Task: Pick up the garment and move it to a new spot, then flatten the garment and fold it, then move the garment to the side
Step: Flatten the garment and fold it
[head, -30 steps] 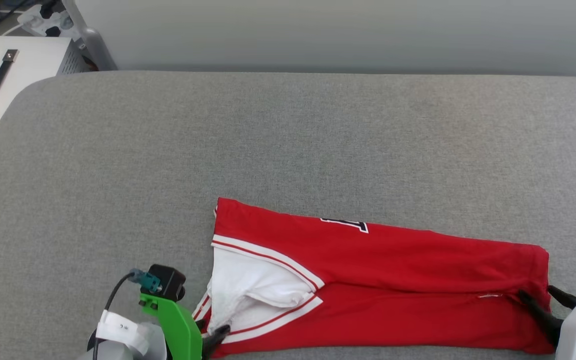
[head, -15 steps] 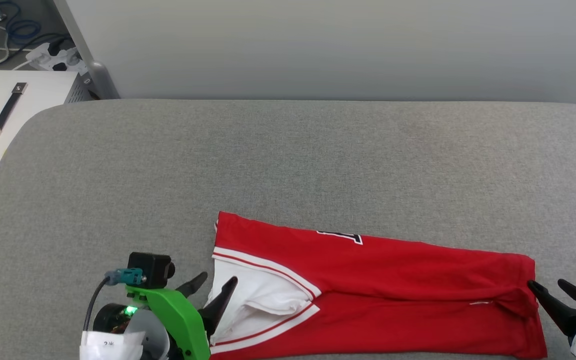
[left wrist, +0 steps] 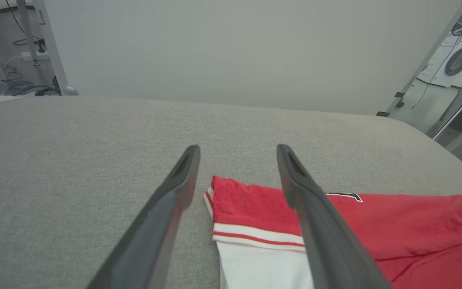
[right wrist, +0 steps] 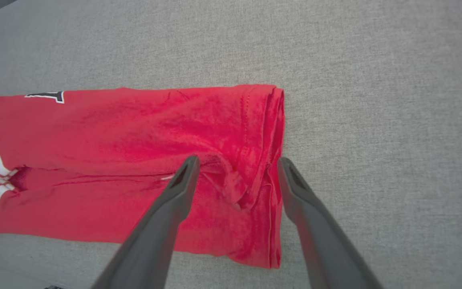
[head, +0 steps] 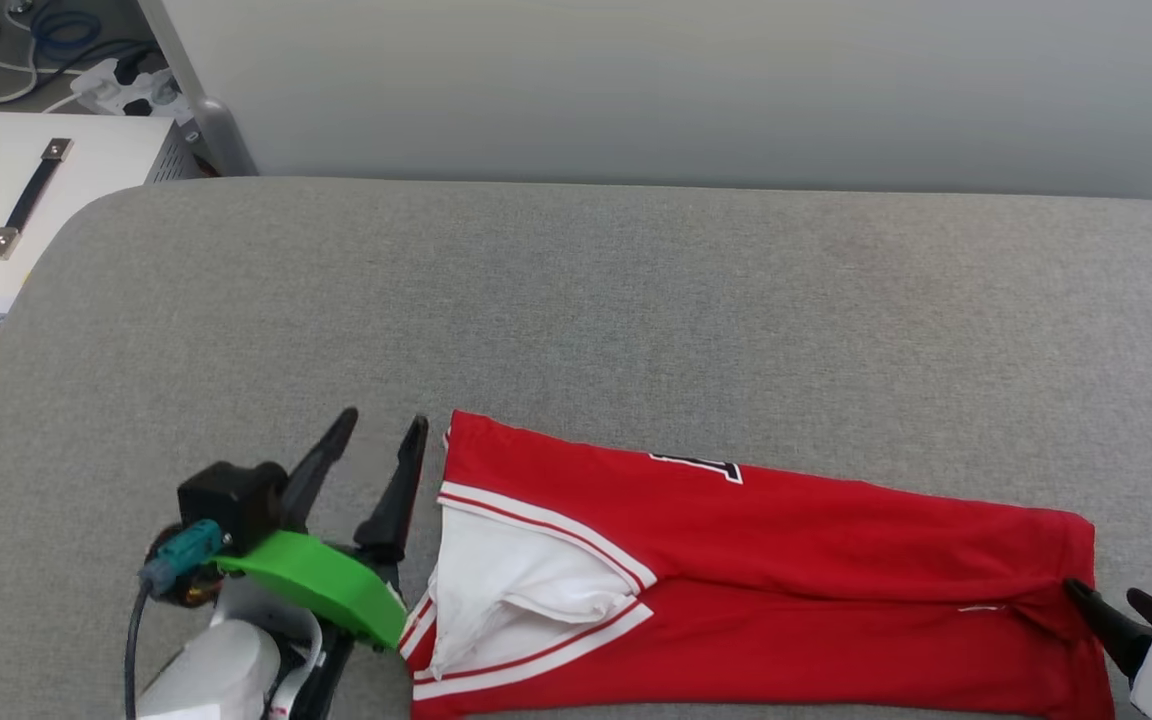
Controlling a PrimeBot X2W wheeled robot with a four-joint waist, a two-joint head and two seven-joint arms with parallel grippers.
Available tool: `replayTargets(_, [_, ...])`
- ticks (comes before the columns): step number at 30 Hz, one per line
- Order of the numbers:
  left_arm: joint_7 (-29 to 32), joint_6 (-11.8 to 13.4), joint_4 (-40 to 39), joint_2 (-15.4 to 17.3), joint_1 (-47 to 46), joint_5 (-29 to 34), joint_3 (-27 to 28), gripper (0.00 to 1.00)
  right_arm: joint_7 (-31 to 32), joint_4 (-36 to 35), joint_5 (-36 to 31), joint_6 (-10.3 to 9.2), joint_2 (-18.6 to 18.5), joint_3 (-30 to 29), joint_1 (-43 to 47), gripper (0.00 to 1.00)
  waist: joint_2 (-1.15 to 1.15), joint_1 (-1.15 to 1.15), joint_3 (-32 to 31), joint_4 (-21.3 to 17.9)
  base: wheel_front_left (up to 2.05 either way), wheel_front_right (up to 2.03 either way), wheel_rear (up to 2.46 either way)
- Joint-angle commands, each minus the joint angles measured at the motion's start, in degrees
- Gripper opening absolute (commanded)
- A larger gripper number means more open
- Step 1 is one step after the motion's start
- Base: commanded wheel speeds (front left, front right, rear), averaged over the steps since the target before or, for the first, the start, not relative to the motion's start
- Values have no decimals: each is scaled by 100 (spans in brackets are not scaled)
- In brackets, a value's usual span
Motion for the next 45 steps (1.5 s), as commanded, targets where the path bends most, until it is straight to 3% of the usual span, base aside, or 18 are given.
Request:
replayTargets(1, [-31, -22, -147, -133, 3, 310, 269, 100, 102, -3, -157, -4, 155, -146, 48, 100, 0, 0, 80, 54, 0, 0, 0])
replayTargets(8, [-34, -600, -529, -871, 518, 1575, 1479, 100, 483, 48, -846, -4, 768, -809, -114, 100, 0, 0, 300, 134, 0, 0, 0])
replayTargets(14, [-35, -972, -441, -1320, 672, 2139, 1937, 100, 586, 222, -1116, -4, 1110, -1129, -260, 100, 0, 0, 442, 193, 0, 0, 0])
replayTargets(22, [-35, -1087, -365, -1607, 616, 2387, 2177, 100, 589, 498, -1185, -4, 1341, -1181, -378, 100, 0, 0, 688, 247, 0, 0, 0])
replayTargets(30, [-35, -1092, -327, -1566, 532, 2296, 2032, 100, 555, 751, -1119, -4, 1462, -882, -353, 100, 0, 0, 793, 263, 0, 0, 0])
replayTargets(31, [-36, -1092, -311, -1557, 526, 2284, 2010, 100, 549, 777, -1106, -4, 1461, -848, -352, 96, 0, 0, 797, 262, 0, 0, 0])
replayTargets(32, [-36, -1092, -285, -1546, 519, 2265, 1978, 100, 528, 799, -1088, -4, 1451, -810, -354, 56, 0, 0, 796, 261, 0, 0, 0])
replayTargets(33, [-36, -1092, -265, -1537, 513, 2249, 1954, 100, 497, 814, -1068, -4, 1444, -793, -360, 33, 0, 0, 790, 259, 0, 0, 0])
replayTargets(34, [-36, -1092, -246, -1526, 507, 2234, 1933, 100, 453, 835, -1046, -4, 1429, -787, -375, 0, 0, 0, 777, 256, 0, 0, 0])
replayTargets(45, [-36, -1093, -166, -1445, 556, 2142, 1909, 100, 33, 911, -1037, -4, 945, -913, -421, 0, 0, 0, 503, 194, 0, 0, 0])
